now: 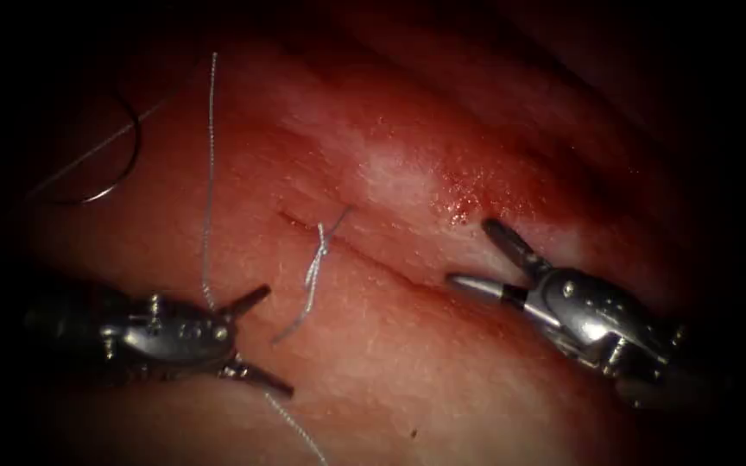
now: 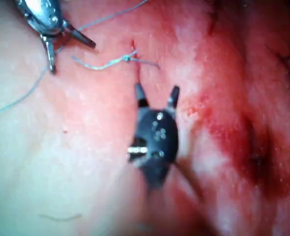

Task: Wound Closure

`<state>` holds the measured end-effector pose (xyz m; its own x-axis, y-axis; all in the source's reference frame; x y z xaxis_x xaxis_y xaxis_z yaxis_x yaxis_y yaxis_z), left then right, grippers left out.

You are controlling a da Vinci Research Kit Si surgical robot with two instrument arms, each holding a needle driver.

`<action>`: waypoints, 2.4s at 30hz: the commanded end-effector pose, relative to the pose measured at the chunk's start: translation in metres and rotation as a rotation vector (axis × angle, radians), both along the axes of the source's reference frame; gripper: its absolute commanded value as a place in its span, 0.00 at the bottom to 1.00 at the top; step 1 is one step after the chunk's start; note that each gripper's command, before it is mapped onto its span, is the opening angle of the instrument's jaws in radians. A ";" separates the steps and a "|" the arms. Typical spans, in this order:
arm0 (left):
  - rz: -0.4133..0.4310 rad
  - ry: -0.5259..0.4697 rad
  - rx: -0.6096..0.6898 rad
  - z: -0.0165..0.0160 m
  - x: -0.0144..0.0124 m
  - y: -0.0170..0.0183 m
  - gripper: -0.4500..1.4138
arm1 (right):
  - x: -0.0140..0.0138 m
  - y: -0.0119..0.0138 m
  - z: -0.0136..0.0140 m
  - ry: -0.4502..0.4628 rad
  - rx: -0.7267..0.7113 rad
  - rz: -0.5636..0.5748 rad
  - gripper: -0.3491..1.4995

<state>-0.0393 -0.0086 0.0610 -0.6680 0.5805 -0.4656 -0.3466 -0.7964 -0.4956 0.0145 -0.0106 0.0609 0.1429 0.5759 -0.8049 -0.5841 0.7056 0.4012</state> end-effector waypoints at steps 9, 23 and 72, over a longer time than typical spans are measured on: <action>0.018 0.042 0.082 0.0002 -0.0013 0.0002 0.71 | 0.0010 -0.0005 0.0005 0.000 0.002 -0.002 0.63; 0.116 0.188 0.141 0.0012 -0.0017 0.0001 0.63 | 0.0012 -0.0006 0.0005 -0.006 0.007 -0.006 0.60; -0.023 0.098 0.018 -0.0053 -0.0002 0.0072 0.00 | 0.0141 -0.0013 0.0009 -0.117 -0.331 -0.324 0.80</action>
<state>-0.0389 -0.0010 0.0552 -0.6954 0.6047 -0.3883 -0.4135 -0.7786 -0.4720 0.0279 -0.0117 0.0613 0.3762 0.2033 -0.9040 -0.3428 0.9370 0.0681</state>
